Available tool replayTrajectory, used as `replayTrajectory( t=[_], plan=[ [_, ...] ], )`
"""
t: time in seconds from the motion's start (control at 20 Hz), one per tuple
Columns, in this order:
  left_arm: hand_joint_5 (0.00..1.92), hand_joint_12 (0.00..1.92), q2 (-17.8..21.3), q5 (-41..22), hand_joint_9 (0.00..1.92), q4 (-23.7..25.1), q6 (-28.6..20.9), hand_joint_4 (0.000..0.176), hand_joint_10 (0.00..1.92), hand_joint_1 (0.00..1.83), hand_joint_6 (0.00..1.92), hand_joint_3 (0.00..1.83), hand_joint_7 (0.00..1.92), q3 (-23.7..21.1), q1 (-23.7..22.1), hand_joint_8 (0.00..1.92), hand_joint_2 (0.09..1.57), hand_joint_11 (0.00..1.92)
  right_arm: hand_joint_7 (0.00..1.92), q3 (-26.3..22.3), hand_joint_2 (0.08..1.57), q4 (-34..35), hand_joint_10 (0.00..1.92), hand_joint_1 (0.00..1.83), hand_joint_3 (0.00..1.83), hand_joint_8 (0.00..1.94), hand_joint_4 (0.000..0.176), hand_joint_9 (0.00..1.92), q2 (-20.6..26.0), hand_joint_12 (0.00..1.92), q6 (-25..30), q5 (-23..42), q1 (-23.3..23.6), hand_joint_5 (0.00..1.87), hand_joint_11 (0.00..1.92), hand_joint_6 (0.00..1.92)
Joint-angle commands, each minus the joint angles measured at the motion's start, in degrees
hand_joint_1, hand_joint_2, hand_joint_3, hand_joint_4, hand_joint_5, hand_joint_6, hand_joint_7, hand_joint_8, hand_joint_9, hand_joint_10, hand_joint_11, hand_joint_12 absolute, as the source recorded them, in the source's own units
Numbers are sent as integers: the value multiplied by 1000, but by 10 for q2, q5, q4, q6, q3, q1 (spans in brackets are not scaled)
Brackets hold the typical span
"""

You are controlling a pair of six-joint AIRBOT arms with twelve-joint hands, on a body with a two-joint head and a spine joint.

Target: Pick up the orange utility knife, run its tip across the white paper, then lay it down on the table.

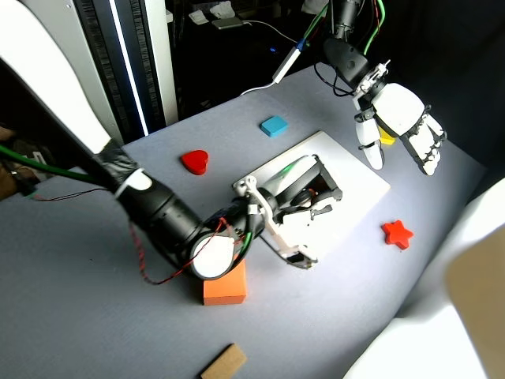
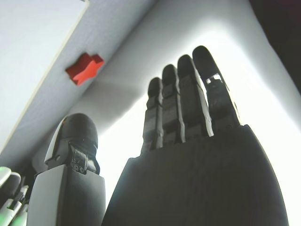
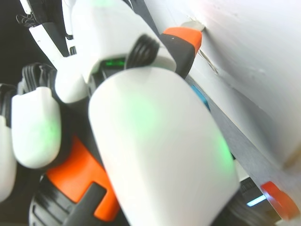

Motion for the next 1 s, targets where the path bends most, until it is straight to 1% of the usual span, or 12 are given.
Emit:
replayTrajectory(
  t=[0.0,0.1,0.2,0.3,0.35,0.4,0.5,0.6,0.75,0.8,0.9,0.95],
  plan=[
    [209,954,4,-58,267,25,2,0,2,168,4,1,278,2,0,3,1326,0,1508,-3,1303,33,1921,1481,0,1941,176,1625,4,1921,-8,31,-2,1329,1666,1921],
    [209,930,4,-58,262,25,2,0,3,169,3,1,273,1,0,1,1328,0,1510,-19,1308,42,1921,1474,0,1941,176,1627,15,1921,-8,31,3,1328,1672,1921],
    [226,960,4,-58,279,26,2,0,8,186,9,0,292,1,0,6,1323,0,1519,-47,1314,61,1921,1469,0,1941,176,1630,33,1921,-12,27,12,1338,1678,1921],
    [227,978,2,-58,287,28,2,0,9,231,6,0,295,2,-2,4,1313,0,1525,-98,1304,83,1921,1484,0,1941,176,1637,64,1921,-18,19,26,1340,1683,1921],
    [216,974,0,-58,280,30,2,0,6,195,2,0,287,2,-3,1,1318,0,1521,-135,1307,95,1921,1475,0,1941,176,1635,86,1921,-18,11,34,1335,1682,1921],
    [215,966,-1,-58,280,32,2,0,5,200,1,0,288,2,-4,2,1317,0,1534,-153,1308,100,1921,1478,0,1941,176,1643,97,1921,-18,6,38,1335,1693,1921],
    [212,944,-6,-54,268,38,3,0,0,156,1,2,274,3,-9,1,1325,0,1523,-202,1293,135,1921,1475,0,1941,176,1630,125,1921,-14,-4,45,1340,1680,1921],
    [202,931,-13,-36,264,53,3,0,0,170,0,1,264,2,-19,0,1324,0,1521,-269,1298,194,1921,1484,0,1941,176,1626,158,1921,-19,-17,49,1351,1673,1921],
    [211,977,-31,-18,289,74,6,0,9,206,4,0,288,-11,-43,7,1319,0,1526,-378,1297,268,1921,1484,0,1941,176,1632,216,1921,-23,-67,57,1330,1672,1921],
    [211,970,-39,-18,284,74,9,0,6,200,3,0,283,-20,-50,4,1321,0,1522,-416,1303,297,1921,1481,0,1941,176,1628,238,1921,-15,-96,58,1317,1674,1921],
    [228,1007,-48,-18,297,74,14,0,9,207,8,0,296,-34,-61,5,1317,0,1530,-475,1296,358,1921,1484,0,1941,176,1636,272,1921,1,-157,57,1321,1686,1921],
    [220,1004,-55,-18,288,74,20,0,3,186,3,1,290,-46,-70,1,1322,0,1545,-523,1296,418,1921,1481,0,1941,176,1642,301,1921,9,-204,53,1347,1694,1921]
  ],
)
